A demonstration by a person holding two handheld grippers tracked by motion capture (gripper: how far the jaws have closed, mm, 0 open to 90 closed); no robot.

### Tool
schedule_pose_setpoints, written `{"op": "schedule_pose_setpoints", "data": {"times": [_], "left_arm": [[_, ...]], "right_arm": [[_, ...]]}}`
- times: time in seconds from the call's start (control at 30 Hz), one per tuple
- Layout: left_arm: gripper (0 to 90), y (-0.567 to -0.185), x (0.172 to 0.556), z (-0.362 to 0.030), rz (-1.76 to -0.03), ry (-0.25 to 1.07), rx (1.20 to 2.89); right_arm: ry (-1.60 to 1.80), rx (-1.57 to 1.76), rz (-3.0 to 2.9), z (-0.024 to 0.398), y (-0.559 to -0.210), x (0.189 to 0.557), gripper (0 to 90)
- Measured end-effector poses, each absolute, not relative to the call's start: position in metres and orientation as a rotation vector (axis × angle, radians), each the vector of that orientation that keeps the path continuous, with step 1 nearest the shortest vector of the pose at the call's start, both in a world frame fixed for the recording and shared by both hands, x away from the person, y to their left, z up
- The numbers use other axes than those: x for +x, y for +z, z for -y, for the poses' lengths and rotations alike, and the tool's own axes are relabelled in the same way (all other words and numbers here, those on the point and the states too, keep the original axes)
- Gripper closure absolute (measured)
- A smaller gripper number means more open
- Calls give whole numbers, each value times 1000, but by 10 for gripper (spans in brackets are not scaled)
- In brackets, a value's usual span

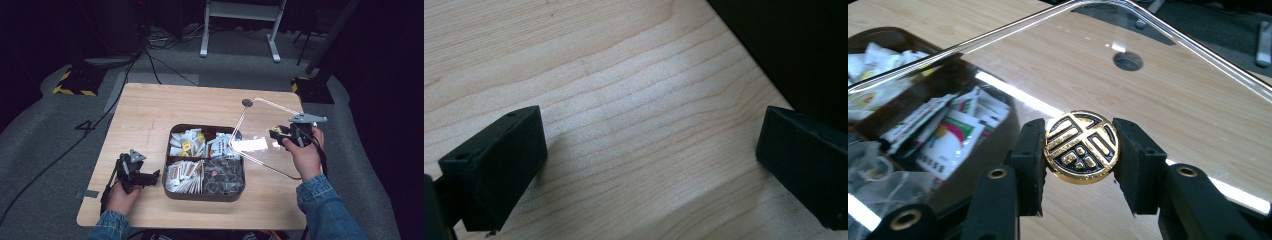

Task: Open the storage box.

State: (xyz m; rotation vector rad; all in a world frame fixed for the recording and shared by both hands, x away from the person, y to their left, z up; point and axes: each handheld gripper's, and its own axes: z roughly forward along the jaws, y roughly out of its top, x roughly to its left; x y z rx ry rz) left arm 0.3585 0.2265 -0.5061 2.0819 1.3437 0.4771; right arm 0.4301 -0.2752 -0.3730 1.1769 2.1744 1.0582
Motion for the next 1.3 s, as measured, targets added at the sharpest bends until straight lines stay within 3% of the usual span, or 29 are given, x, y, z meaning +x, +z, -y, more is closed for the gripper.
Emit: {"op": "schedule_pose_setpoints", "data": {"times": [0.57, 1.3], "left_arm": [[2, -506, 359, -226, -1343, 476, 2082], [2, -506, 359, -227, -1344, 477, 2082]], "right_arm": [[971, 1354, -2080, 312, -396, 462, 588], [835, 1451, -2092, 321, -438, 495, 588]]}}
